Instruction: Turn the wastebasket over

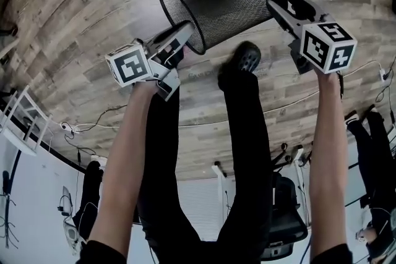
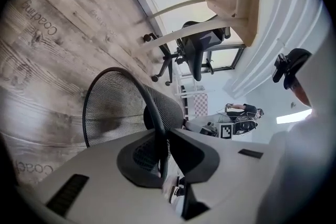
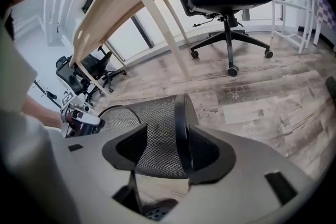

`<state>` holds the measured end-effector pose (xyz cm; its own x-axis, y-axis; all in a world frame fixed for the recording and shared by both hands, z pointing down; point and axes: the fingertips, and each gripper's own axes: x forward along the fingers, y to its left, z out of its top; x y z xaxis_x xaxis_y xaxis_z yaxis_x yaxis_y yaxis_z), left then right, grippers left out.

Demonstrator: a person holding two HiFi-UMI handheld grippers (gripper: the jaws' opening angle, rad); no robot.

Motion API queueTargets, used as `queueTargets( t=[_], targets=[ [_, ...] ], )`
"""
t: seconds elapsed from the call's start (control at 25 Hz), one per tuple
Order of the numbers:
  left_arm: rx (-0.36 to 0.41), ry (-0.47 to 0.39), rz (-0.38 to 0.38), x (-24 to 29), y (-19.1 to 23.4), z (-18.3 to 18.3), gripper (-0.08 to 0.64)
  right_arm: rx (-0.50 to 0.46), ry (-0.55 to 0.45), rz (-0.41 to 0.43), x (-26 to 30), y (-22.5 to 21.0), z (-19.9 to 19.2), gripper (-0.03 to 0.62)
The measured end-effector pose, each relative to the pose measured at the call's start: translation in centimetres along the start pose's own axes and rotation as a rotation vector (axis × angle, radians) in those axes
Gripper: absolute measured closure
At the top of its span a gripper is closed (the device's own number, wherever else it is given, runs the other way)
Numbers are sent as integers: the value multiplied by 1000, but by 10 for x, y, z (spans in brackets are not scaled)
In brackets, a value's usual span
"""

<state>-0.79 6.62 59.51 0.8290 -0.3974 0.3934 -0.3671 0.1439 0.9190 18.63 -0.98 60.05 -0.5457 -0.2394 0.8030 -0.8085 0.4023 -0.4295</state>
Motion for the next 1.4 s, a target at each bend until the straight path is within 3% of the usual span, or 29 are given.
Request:
queueTargets(
  t=[0.2,0.64,1.0,1.24,1.4],
  targets=[
    [10,20,-38,33,10,8,514,15,-20,-30,2,-26,-1,330],
    [45,65,27,59,34,16,475,-2,-50,-61,-3,-37,8,348],
    [58,51,50,54,53,14,433,-86,-46,-37,-5,-13,16,350],
    [27,34,64,46,69,7,407,-96,-83,-26,-7,9,24,351],
    [0,24,85,36,79,4,384,-152,-82,-25,-6,25,31,384]
  ],
)
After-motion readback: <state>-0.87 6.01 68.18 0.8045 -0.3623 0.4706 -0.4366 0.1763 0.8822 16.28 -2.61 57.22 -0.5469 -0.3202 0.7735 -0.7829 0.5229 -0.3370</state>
